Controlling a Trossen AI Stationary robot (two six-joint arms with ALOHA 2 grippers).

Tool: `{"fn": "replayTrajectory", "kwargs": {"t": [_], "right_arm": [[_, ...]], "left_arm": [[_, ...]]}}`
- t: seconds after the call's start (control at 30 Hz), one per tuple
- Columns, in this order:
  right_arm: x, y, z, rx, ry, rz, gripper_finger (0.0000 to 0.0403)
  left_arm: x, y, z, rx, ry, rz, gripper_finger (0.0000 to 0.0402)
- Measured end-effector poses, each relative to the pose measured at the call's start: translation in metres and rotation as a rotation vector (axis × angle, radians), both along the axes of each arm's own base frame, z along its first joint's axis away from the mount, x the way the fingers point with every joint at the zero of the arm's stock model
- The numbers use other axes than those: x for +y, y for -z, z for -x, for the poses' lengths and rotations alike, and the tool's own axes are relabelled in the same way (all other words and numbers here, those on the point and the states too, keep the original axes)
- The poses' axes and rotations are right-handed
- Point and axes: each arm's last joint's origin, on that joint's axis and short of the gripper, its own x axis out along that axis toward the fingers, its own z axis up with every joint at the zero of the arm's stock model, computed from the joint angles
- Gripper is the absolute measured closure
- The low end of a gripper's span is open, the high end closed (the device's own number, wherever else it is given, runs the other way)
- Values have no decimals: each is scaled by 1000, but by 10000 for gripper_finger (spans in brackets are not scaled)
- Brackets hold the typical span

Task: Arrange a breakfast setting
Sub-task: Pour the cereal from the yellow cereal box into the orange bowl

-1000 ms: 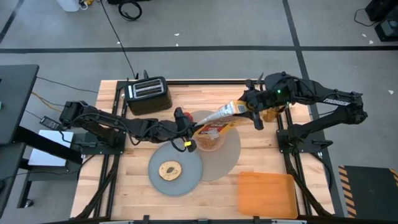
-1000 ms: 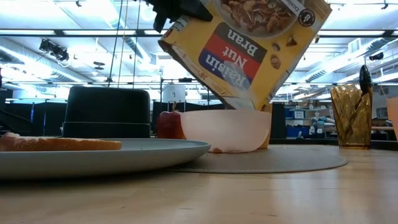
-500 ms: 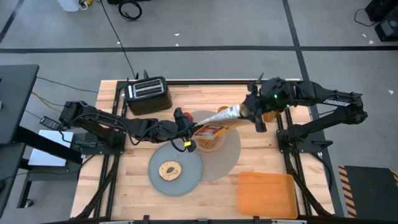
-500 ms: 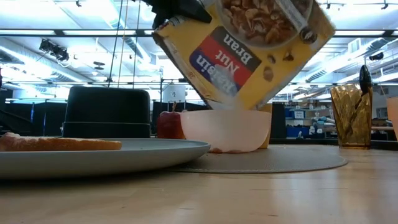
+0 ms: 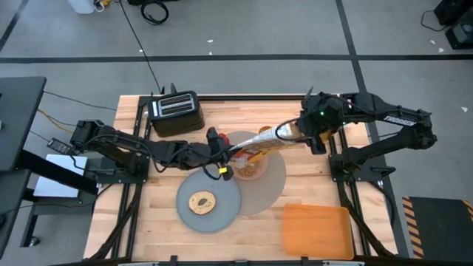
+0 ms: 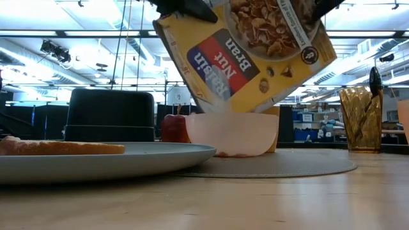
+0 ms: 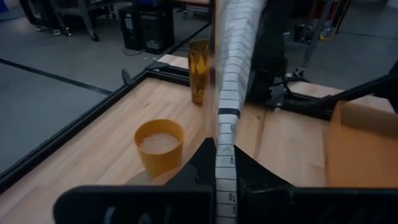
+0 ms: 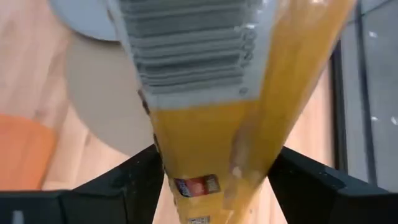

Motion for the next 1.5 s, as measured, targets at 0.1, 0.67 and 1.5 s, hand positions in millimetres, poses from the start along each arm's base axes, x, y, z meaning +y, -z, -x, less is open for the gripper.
{"fn": "replayTrajectory", "kwargs": {"t": [0.1,0.67,1.5], "right_arm": [[-1,-2,-3,-43,-7,-5,134],[1,-2,-1,-35,-102,-61,156],[-4,-11,17,-108,-65,-46,247]], "left_arm": [[0,-3,-1,-28,-1,4,393],[-1,-10,-2,-97,13,-11,393],[-2,-22,-4,-222,58,34,366]]}}
